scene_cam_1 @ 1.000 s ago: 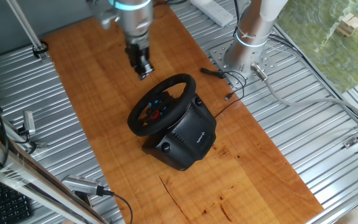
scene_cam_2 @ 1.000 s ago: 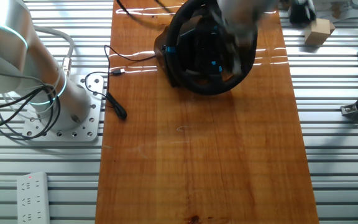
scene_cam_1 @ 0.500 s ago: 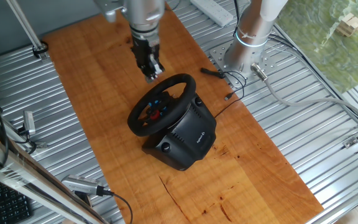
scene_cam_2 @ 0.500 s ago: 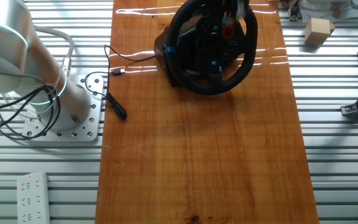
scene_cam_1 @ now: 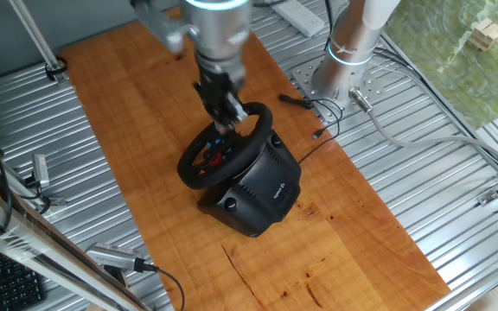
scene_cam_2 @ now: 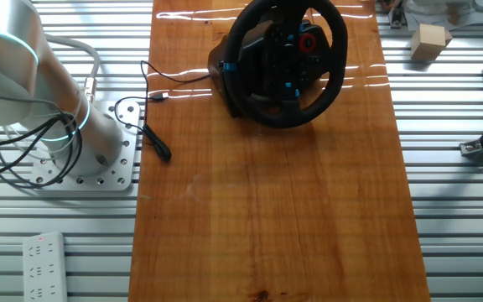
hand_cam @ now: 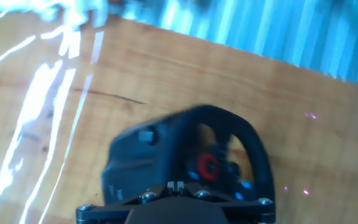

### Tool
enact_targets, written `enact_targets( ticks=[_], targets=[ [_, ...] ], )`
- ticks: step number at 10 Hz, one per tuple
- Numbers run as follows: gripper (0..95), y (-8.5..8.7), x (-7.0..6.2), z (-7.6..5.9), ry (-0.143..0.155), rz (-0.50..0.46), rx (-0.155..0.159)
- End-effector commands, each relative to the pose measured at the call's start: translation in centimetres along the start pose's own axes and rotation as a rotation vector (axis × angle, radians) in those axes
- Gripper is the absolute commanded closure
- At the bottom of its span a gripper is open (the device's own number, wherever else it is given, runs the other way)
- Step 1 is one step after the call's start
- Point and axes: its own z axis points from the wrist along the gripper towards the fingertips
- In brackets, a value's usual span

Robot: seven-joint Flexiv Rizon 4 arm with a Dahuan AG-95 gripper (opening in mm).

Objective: Rotate the steering wheel 90 degrees clockwise

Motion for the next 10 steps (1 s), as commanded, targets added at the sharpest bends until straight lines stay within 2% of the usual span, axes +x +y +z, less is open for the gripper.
enact_targets(
  ticks=[1,3,5,8,9,10],
  targets=[
    [95.0,4.6,-2.5,0.9,0.056,-0.122,0.057],
    [95.0,4.6,-2.5,0.9,0.101,-0.100,0.060],
    [95.0,4.4,-2.3,1.0,0.155,-0.085,0.091],
    [95.0,3.1,-1.2,1.4,0.178,-0.082,0.115],
    [95.0,2.7,-0.8,1.4,0.175,-0.092,0.124],
    [95.0,2.0,-0.1,1.4,0.156,-0.093,0.127]
  ],
)
